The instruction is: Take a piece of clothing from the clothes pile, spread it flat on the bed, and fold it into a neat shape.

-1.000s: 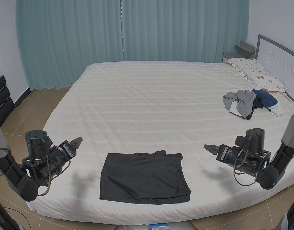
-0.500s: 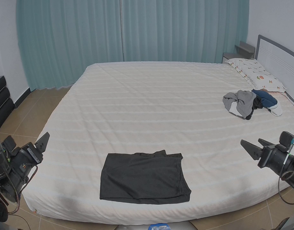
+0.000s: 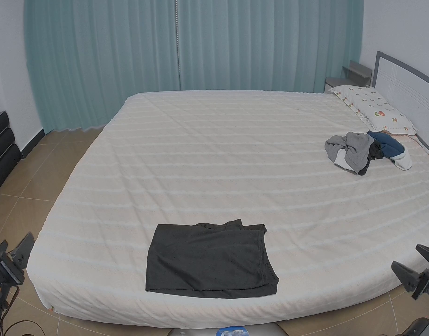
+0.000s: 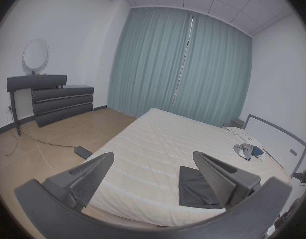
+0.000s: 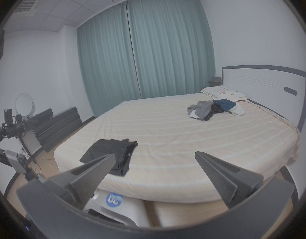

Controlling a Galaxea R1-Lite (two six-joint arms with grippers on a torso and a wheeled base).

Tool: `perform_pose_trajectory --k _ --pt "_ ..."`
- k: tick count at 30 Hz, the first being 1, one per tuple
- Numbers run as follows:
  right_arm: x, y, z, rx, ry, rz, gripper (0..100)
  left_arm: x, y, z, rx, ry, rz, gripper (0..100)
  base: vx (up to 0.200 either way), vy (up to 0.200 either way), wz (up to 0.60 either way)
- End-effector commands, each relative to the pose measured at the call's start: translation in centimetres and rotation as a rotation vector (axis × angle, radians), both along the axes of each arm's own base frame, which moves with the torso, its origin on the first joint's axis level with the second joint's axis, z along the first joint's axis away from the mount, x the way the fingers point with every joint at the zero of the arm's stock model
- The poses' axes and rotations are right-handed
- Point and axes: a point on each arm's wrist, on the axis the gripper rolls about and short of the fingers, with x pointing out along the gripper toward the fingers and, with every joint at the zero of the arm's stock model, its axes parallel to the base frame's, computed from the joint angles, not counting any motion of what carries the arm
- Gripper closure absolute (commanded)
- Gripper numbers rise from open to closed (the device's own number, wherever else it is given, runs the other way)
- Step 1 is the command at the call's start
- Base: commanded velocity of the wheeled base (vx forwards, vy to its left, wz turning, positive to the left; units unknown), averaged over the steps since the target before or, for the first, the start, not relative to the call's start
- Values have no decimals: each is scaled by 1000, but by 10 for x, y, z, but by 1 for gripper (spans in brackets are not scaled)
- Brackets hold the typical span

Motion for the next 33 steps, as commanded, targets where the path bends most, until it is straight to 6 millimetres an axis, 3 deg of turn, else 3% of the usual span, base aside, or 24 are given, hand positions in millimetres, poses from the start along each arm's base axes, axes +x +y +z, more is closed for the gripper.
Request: perform_pose_trajectory --k 1,5,9,17,27,33 --pt "-83 -16 3 -20 -196 -75 0 -80 9 -6 125 -211 117 0 0 0 0" --pt "-83 -18 -6 -29 -161 -177 0 -94 8 -25 290 -236 143 0 0 0 0" --pt "-81 -19 -11 -49 -147 -245 0 -90 8 -33 308 -218 148 0 0 0 0" --pt "-76 -20 -24 -113 -106 -285 0 -72 7 -70 324 -147 122 0 0 0 0" --pt "-74 -17 -23 -236 -52 -374 0 -70 3 -71 326 -188 -70 0 0 0 0" --pt "-83 -14 -44 -257 -121 -396 0 -69 2 -72 296 -196 -114 0 0 0 0"
